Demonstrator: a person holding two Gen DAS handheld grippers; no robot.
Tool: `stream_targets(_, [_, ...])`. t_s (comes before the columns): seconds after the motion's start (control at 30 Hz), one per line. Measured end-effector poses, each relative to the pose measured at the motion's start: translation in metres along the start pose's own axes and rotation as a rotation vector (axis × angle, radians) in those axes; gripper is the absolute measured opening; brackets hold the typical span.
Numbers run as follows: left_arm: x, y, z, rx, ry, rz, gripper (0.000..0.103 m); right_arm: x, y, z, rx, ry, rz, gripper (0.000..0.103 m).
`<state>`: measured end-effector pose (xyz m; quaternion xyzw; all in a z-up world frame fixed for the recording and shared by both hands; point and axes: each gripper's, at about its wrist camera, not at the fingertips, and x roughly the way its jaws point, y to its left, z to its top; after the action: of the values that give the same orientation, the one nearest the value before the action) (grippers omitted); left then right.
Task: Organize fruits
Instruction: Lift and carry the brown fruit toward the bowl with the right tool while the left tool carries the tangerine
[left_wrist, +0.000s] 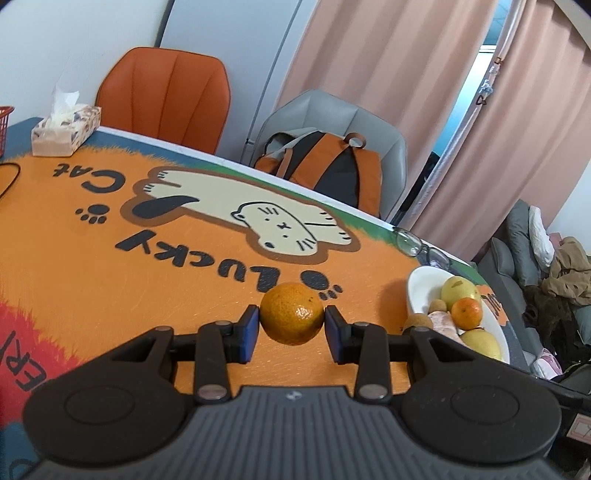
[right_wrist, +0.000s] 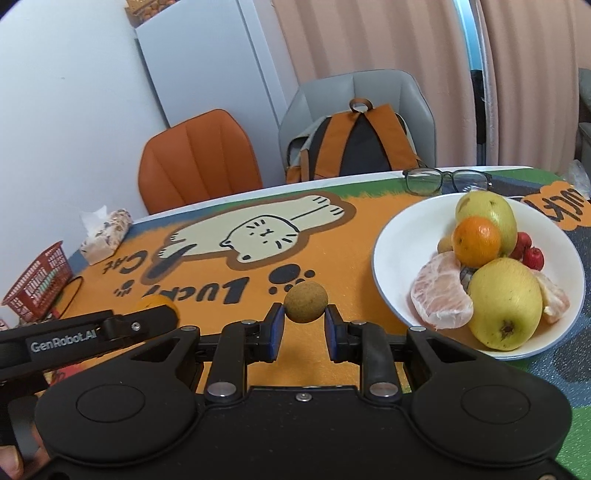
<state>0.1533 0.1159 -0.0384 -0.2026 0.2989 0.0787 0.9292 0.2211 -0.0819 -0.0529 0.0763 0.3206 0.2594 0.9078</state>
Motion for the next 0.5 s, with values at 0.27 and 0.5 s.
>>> stream_targets(0.27, [-0.008, -0.018, 0.007, 0.039, -0.004, -0.026, 0.037, -0.020, -0.009, 0.014, 0.012, -0.031, 0.026, 0.025])
stream_targets(0.5, [-0.012, -0.037, 0.014, 0.074, -0.016, -0.057, 0.037, -0.040, -0.025, 0.027, 0.008, -0.066, 0.039, 0.025])
